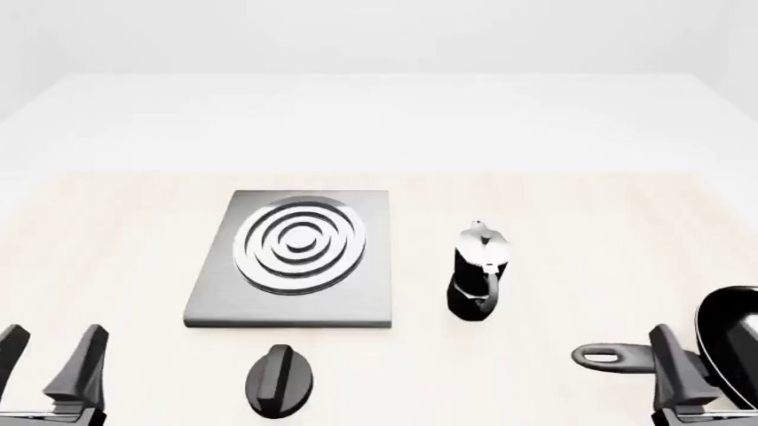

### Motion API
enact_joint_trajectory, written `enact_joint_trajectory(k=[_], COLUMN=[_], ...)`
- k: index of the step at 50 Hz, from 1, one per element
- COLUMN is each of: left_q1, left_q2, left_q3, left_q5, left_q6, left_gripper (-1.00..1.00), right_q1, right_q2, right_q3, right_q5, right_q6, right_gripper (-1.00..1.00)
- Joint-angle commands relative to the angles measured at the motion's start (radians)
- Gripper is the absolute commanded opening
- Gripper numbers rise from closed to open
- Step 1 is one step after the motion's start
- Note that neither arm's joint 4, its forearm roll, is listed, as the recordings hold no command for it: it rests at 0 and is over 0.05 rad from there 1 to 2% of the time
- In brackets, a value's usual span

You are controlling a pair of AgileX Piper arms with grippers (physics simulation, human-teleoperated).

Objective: Put the moka pot on the stove.

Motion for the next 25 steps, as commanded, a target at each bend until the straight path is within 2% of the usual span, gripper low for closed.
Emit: enact_joint_trajectory(k=[1, 4, 15, 25], left_q1=[0.000, 0.000, 0.000, 0.000], left_q2=[0.005, 0.005, 0.005, 0.005], left_q3=[-0.003, -0.003, -0.003, -0.003], left_q5=[-0.001, -0.001, -0.001, -0.001], left_q6=[0.000, 0.000, 0.000, 0.000], left_gripper=[1.00, 1.00, 1.00, 1.00], right_q1=[0.018, 0.025, 0.043, 0.099], right_q2=[0.006, 0.006, 0.011, 0.111], right_q3=[-0.009, -0.008, -0.022, -0.020], right_q5=[-0.009, -0.008, 0.005, -0.093], right_q6=[-0.024, -0.039, -0.038, -0.045], right_gripper=[1.00, 1.00, 1.00, 1.00])
